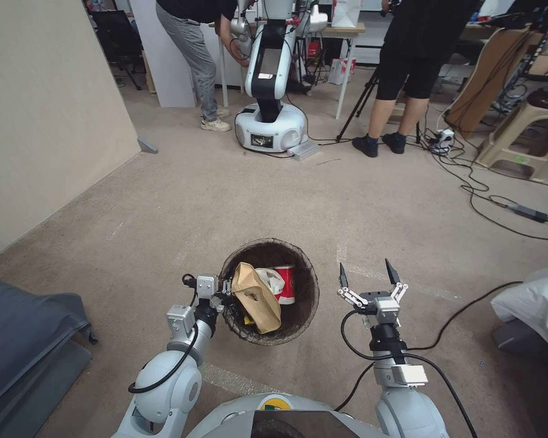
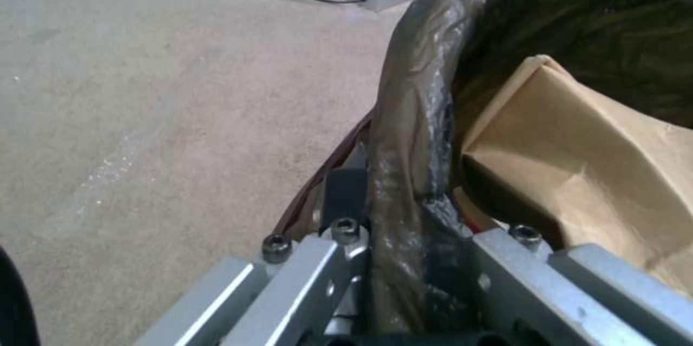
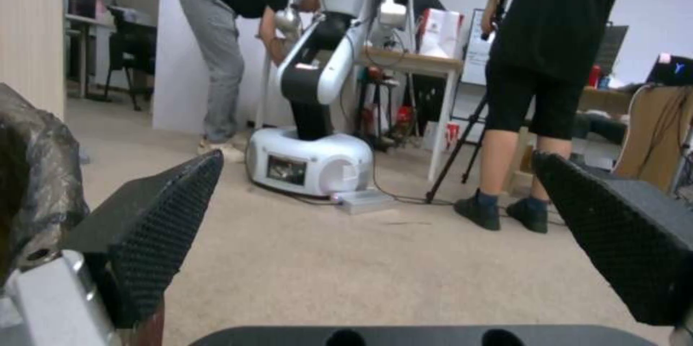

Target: Pick up the trash bin, then pick up the garbage from the floor and place it into the trash bin.

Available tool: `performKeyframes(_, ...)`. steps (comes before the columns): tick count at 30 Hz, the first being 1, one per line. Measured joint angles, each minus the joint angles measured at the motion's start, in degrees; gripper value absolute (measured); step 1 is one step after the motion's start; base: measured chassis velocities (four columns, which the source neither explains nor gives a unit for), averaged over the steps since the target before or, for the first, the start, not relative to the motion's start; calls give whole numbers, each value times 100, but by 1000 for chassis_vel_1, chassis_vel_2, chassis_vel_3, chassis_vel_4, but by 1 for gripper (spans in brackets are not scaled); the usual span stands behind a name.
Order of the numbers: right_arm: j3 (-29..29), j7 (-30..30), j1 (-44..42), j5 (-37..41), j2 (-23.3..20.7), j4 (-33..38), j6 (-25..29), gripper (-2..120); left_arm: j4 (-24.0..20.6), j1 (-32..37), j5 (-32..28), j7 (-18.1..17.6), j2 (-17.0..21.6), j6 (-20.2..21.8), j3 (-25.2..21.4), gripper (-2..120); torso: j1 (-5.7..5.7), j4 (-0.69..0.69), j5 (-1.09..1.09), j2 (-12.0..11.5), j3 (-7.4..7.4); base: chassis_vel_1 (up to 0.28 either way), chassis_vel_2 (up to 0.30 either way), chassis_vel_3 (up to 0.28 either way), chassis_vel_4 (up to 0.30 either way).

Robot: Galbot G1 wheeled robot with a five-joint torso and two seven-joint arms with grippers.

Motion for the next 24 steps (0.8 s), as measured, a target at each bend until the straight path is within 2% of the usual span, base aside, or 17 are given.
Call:
performKeyframes(4,10,-4,1,8,-2,4,3,100,0,-4,-1,3,8,-1,36,0,0,-4,0,0,0,0,0,0,0)
performKeyframes(12,16,-11,8,23,-6,9,9,100,6,3,-103,-6,41,68,92,0,0,-1,0,0,0,0,0,0,0)
performKeyframes(19,18,-20,22,32,-4,3,13,100,-25,11,-314,-135,81,639,99,0,0,-1,0,0,0,0,0,0,0)
performKeyframes(21,18,-24,26,33,3,-3,27,100,42,4,-327,-221,100,898,68,0,0,0,-1,0,0,0,0,0,0)
performKeyframes(24,17,-26,24,33,13,-18,53,100,134,-10,-330,-255,114,1046,46,0,0,1,0,0,0,0,0,0,0)
